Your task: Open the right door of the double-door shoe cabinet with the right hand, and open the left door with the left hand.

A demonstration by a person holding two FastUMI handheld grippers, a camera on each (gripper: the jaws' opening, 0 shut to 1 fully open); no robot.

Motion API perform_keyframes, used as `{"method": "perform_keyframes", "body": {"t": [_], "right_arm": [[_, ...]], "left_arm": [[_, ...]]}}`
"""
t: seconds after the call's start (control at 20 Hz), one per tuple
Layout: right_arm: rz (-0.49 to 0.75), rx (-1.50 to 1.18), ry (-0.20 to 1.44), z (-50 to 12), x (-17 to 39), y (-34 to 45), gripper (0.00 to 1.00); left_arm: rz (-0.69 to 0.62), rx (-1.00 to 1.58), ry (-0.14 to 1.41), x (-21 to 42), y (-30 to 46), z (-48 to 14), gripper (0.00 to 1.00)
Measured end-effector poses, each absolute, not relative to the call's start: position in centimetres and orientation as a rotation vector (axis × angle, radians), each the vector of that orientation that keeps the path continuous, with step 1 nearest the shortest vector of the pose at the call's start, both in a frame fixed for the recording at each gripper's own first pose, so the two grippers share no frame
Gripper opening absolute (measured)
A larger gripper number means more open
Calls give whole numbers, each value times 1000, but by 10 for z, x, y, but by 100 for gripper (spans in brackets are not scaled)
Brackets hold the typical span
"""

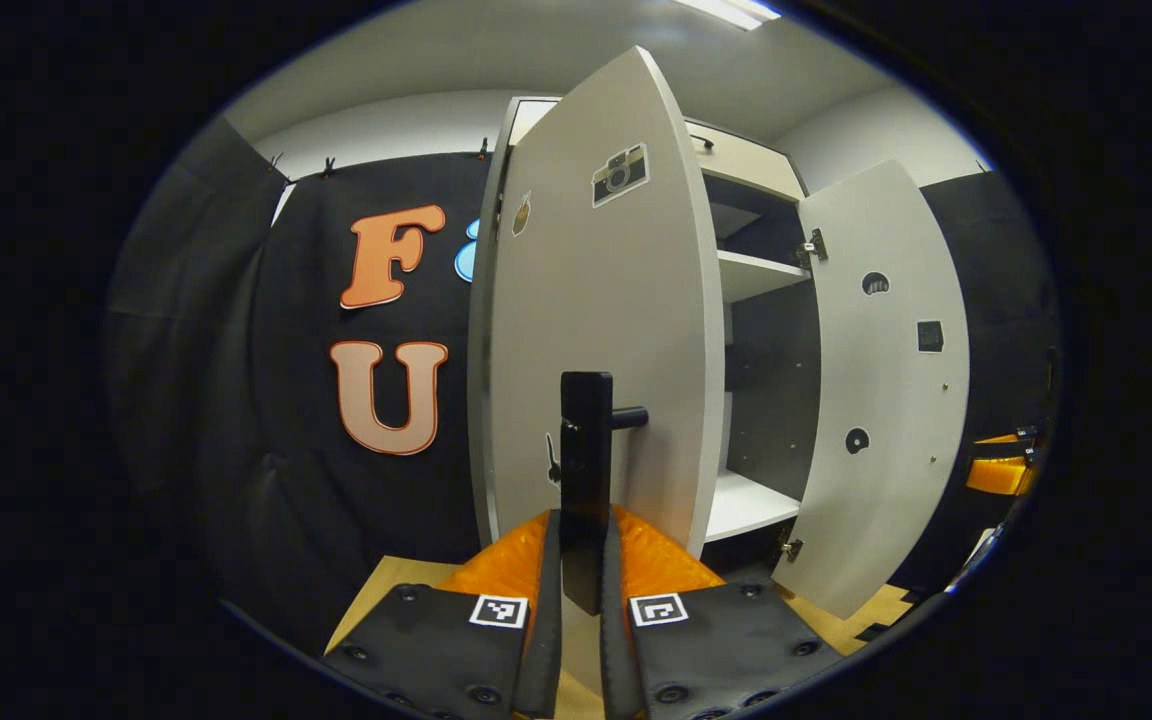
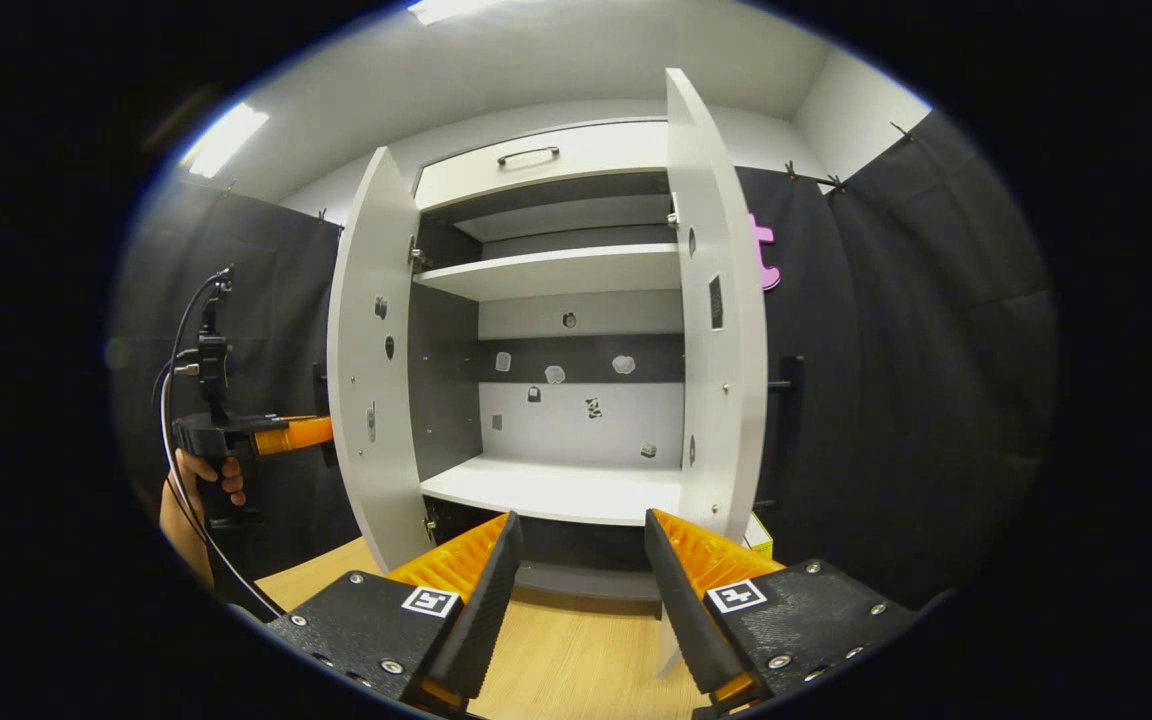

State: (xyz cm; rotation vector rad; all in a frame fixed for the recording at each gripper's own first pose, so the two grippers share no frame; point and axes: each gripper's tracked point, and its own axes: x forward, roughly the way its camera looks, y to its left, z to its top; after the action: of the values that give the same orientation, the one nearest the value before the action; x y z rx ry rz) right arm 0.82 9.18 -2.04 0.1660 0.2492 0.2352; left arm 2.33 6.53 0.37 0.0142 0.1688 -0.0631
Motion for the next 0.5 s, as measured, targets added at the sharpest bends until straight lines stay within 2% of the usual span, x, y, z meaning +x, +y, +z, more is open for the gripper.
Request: {"method": "perform_keyframes", "body": {"t": [0.1,0.2,0.45,0.5], "right_arm": [[237,158,248,-22,7,94,76],[247,170,236,-19,9,98,75],[267,167,219,-17,5,96,76],[272,161,212,-17,3,94,76]], "left_arm": [[-35,28,163,19,78,3,24],[-10,34,151,18,90,5,19],[77,38,136,13,127,3,19],[115,54,130,9,141,5,16]]}}
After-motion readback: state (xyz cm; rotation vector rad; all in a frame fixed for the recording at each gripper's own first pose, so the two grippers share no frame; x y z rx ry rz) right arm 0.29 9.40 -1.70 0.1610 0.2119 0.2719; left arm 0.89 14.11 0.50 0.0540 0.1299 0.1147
